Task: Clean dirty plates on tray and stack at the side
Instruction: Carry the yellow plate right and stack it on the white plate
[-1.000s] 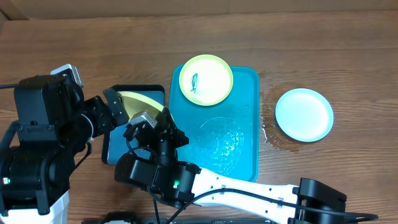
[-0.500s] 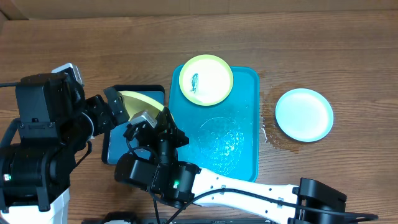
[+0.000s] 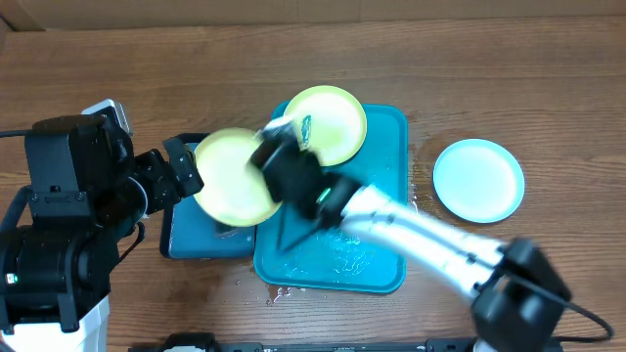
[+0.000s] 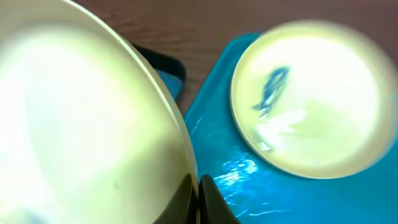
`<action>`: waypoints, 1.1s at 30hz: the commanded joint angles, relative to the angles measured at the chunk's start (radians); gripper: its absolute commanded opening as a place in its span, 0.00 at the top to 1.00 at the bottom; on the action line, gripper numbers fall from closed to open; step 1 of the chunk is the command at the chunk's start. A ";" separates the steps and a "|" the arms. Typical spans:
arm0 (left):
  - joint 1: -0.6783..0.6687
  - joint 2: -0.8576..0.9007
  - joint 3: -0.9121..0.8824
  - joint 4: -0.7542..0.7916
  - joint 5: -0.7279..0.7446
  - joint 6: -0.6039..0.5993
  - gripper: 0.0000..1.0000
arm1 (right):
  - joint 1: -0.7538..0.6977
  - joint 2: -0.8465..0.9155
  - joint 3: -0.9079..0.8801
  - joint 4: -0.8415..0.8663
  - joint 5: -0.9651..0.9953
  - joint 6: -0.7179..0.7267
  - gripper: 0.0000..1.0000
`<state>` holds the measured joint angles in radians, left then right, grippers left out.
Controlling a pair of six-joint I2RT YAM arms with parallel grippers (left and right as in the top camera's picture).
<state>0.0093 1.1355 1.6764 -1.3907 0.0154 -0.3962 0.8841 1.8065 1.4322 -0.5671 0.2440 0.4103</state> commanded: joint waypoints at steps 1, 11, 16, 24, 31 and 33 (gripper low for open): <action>0.008 0.003 0.014 0.002 0.003 0.008 0.00 | -0.236 -0.131 0.026 0.000 -0.659 0.062 0.96; 0.008 0.003 0.014 0.002 0.003 0.008 0.00 | -0.948 -0.160 0.001 -0.435 -0.512 0.124 0.96; 0.008 0.003 0.014 0.002 0.003 0.008 0.00 | -1.113 -0.145 -0.130 -0.521 -0.389 0.106 0.96; 0.008 0.003 0.014 0.002 0.003 0.008 0.00 | -1.250 -0.145 -0.375 -0.398 -0.331 0.118 0.96; 0.008 0.003 0.014 0.002 0.003 0.008 0.00 | -1.192 -0.200 -0.303 -0.428 -0.488 -0.004 0.56; 0.008 0.003 0.014 0.002 0.003 0.008 0.00 | -1.135 -0.240 -0.264 -0.430 -0.543 -0.077 0.55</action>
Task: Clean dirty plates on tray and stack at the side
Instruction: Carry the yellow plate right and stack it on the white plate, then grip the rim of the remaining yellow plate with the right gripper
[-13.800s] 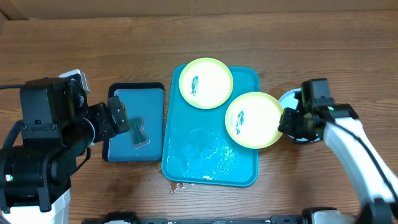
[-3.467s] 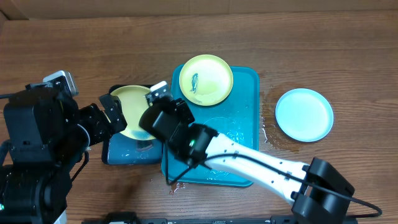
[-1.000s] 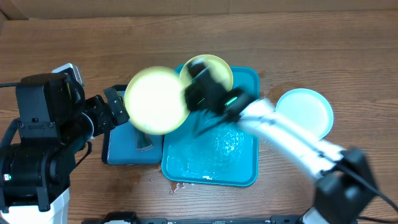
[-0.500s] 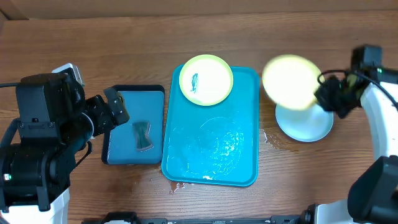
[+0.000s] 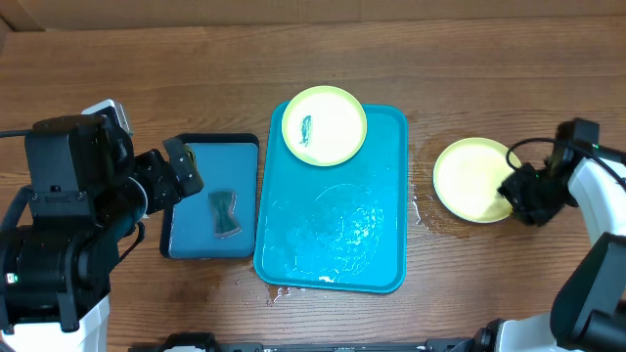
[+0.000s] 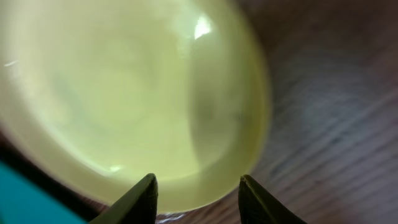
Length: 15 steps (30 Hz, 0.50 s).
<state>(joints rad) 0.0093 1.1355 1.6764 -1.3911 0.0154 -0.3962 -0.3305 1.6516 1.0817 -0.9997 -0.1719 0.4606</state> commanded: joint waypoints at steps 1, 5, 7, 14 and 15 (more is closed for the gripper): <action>0.008 0.003 0.014 0.003 0.003 0.008 0.00 | 0.121 -0.107 0.108 0.008 -0.157 -0.168 0.55; 0.008 0.003 0.014 0.003 0.003 0.008 0.00 | 0.297 -0.145 0.146 0.079 -0.188 -0.213 0.53; 0.008 0.003 0.014 0.003 0.003 0.008 0.00 | 0.392 -0.137 0.145 0.153 -0.173 -0.234 0.54; 0.008 0.003 0.014 0.003 0.003 0.008 0.00 | 0.657 -0.002 0.134 0.448 0.077 -0.234 0.50; 0.008 0.003 0.014 0.003 0.003 0.008 0.00 | 0.678 0.028 0.134 0.494 0.094 -0.233 0.49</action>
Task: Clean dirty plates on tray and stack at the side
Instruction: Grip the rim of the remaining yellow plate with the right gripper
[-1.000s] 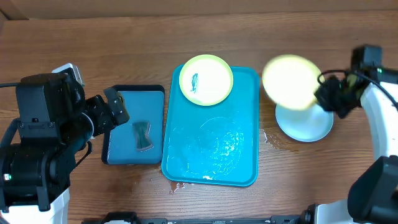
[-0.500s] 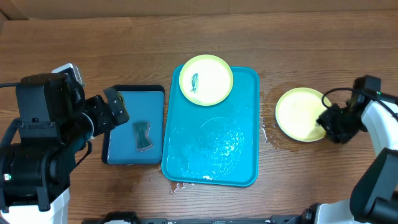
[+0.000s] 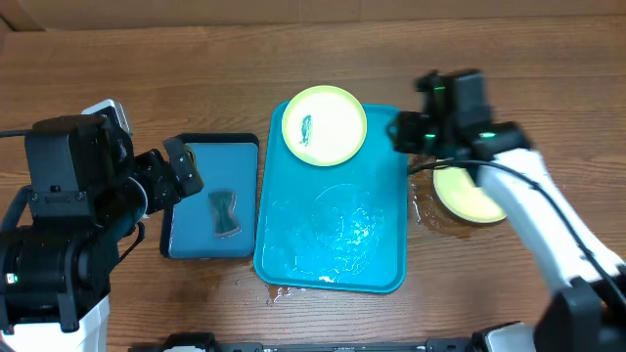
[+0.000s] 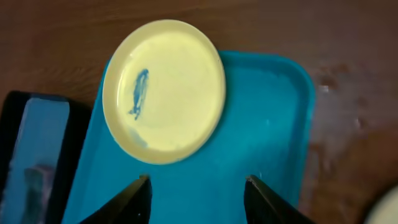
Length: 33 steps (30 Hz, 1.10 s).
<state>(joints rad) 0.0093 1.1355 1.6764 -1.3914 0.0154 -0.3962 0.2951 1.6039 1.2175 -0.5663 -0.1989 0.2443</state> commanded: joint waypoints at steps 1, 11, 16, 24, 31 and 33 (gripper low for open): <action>0.008 0.003 0.014 0.003 0.003 0.008 0.00 | 0.075 0.117 -0.002 0.125 0.135 -0.018 0.48; 0.008 0.003 0.014 0.003 0.004 0.008 0.00 | 0.092 0.423 -0.002 0.450 0.250 -0.018 0.31; 0.008 0.003 0.014 0.003 0.004 0.008 0.00 | 0.091 0.425 0.002 0.423 0.233 -0.017 0.96; 0.008 0.003 0.014 0.003 0.003 0.008 0.00 | 0.091 0.198 0.009 0.166 0.213 -0.009 0.96; 0.008 0.003 0.014 -0.017 0.004 0.010 0.00 | 0.091 -0.105 0.008 -0.207 0.212 0.076 0.96; 0.008 0.005 0.014 -0.032 0.004 0.034 0.00 | 0.093 -0.138 0.003 -0.303 0.174 0.139 0.96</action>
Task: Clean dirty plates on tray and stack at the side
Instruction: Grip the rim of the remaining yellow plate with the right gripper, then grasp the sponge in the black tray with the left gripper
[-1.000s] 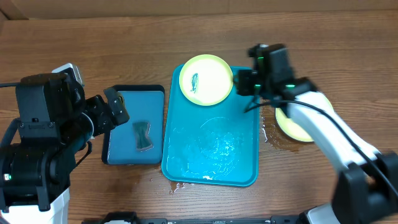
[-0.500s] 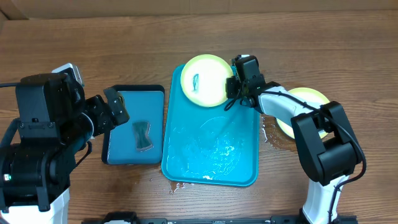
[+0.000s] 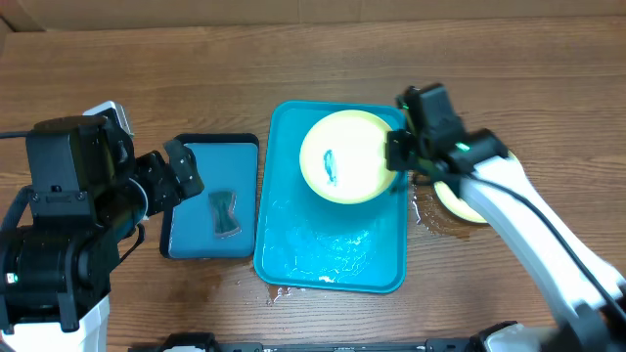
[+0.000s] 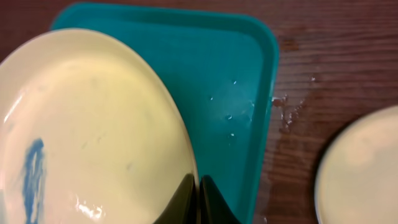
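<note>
A yellow plate [image 3: 342, 156] with a blue smear [image 4: 34, 169] hangs over the far half of the teal tray [image 3: 333, 249]. My right gripper [image 3: 394, 156] is shut on its right rim, jaws pinched together on the edge [image 4: 199, 200]. A clean yellow plate [image 3: 458, 203] lies on the table right of the tray, partly hidden by my right arm; its edge shows in the right wrist view [image 4: 367, 174]. My left gripper [image 3: 184, 166] stands open at the left edge of the dark blue bin [image 3: 210, 156], holding nothing.
A small sponge [image 3: 227, 212] lies in the dark blue bin left of the tray. Water is pooled on the tray's floor [image 3: 342, 235] and on the wood by its right edge [image 3: 428, 213]. The left arm's base fills the left side.
My right gripper was open above the tray's far right corner with the smeared plate lying at the far left. Now it is shut on that plate's rim, and the plate sits further right.
First my right gripper held a yellow plate over the blue bin. Then that plate lay on the light blue plate at the right, with the gripper open beside it. After that the gripper was open over the tray, and now it grips the smeared plate. The left arm stayed put.
</note>
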`<action>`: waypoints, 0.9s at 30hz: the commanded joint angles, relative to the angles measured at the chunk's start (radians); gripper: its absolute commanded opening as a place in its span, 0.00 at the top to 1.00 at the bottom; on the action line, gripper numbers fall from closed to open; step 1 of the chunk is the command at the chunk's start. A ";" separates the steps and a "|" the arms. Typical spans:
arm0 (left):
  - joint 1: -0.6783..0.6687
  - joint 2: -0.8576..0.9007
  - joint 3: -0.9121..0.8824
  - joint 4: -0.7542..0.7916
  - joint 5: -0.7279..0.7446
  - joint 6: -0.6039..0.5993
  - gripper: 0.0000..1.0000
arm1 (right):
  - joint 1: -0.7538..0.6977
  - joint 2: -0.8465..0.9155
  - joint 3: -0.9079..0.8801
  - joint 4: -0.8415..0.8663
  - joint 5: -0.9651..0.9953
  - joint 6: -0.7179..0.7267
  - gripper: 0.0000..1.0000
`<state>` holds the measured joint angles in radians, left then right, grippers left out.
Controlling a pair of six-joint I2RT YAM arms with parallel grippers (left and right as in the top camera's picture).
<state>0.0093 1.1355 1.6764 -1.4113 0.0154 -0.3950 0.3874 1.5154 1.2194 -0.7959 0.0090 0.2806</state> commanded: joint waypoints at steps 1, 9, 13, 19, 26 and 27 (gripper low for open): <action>0.008 0.007 0.014 -0.021 0.004 0.053 0.00 | 0.004 -0.051 -0.006 -0.098 -0.056 0.120 0.96; 0.008 0.064 0.013 -0.084 0.005 0.101 0.00 | 0.080 0.054 -0.266 0.211 -0.107 0.332 0.96; 0.008 0.113 0.013 -0.115 0.003 0.104 0.00 | 0.103 0.108 -0.294 0.349 -0.108 0.334 0.96; 0.008 0.187 -0.045 -0.108 0.001 0.101 0.03 | 0.101 0.074 -0.240 0.293 -0.048 0.286 0.69; 0.008 0.292 -0.312 0.068 0.000 0.084 0.15 | 0.101 -0.114 -0.178 0.084 -0.003 0.129 0.68; 0.008 0.308 -0.348 0.103 0.000 0.078 0.16 | 0.101 -0.130 -0.178 0.066 -0.002 0.129 0.68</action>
<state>0.0093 1.3987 1.4399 -1.3823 0.0151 -0.3099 0.4904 1.4677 1.0100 -0.6899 -0.0170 0.4683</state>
